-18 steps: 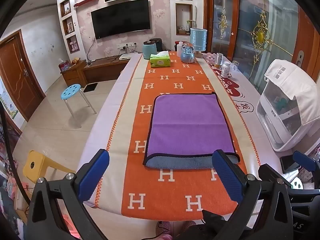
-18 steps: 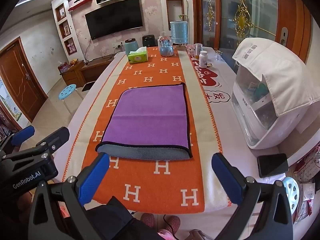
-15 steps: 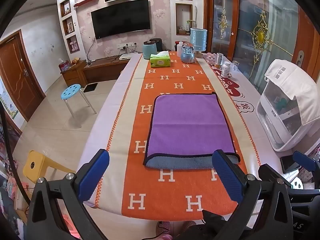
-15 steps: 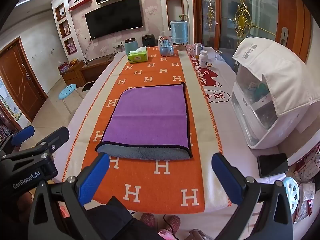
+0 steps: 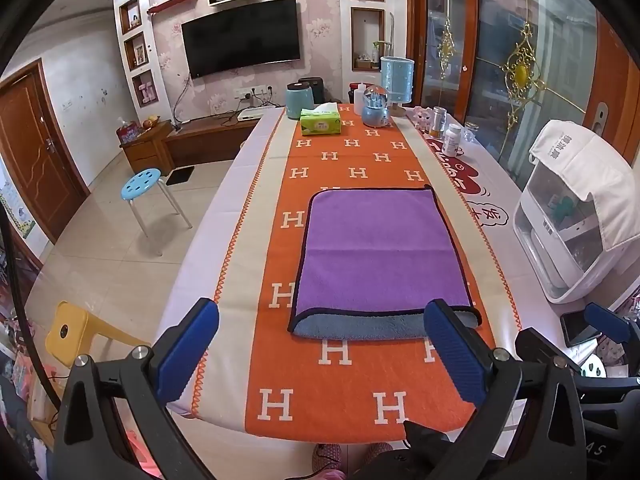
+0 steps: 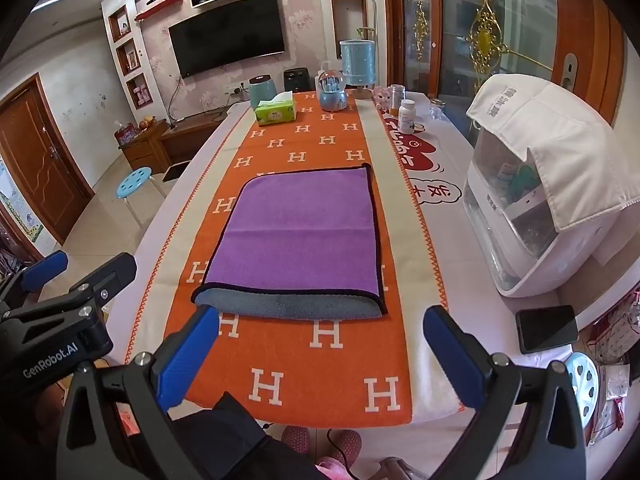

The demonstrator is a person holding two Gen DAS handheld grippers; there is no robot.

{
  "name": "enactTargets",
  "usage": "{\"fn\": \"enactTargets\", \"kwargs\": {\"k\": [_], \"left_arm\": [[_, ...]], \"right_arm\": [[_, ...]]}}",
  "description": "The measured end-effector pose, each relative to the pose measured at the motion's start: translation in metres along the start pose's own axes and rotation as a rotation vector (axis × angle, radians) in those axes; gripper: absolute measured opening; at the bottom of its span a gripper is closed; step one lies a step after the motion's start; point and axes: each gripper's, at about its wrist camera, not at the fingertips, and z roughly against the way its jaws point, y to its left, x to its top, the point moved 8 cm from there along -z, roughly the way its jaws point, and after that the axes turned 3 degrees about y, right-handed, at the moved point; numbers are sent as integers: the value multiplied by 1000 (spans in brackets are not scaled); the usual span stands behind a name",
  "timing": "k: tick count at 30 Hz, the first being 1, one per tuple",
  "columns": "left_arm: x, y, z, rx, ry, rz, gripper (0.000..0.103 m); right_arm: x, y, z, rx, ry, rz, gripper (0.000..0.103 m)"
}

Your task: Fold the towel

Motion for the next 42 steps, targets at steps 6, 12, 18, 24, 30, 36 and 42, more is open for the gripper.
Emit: {"fn": "enactTargets", "kwargs": {"k": [6,12,18,24,30,36,42], "left_arm": [[0,0,0,-2,0,0,102],[-2,3,0,-9,7,-1,102],[-3,12,-2,-44,10,-2,102],[-8,15,-2,-89,14,-24,102],[-12,18,-9,-130,31,-48,102],[-17,23,-19,-157,62,-60,102],[-17,23,-26,-170,81,-77,102]], "right_arm": [[-3,4,1,-4,2,-2,102],[-7,7,2,-13,6,-5,102],[-15,18,7,-29,14,-12,102],[-22,25,13,-49,16,-33,102],[-32,36,16,-80,7,-51,102],[-38,37,19,-101,4,-80,102],[-38,34,18,-109,-1,-95,102]]}}
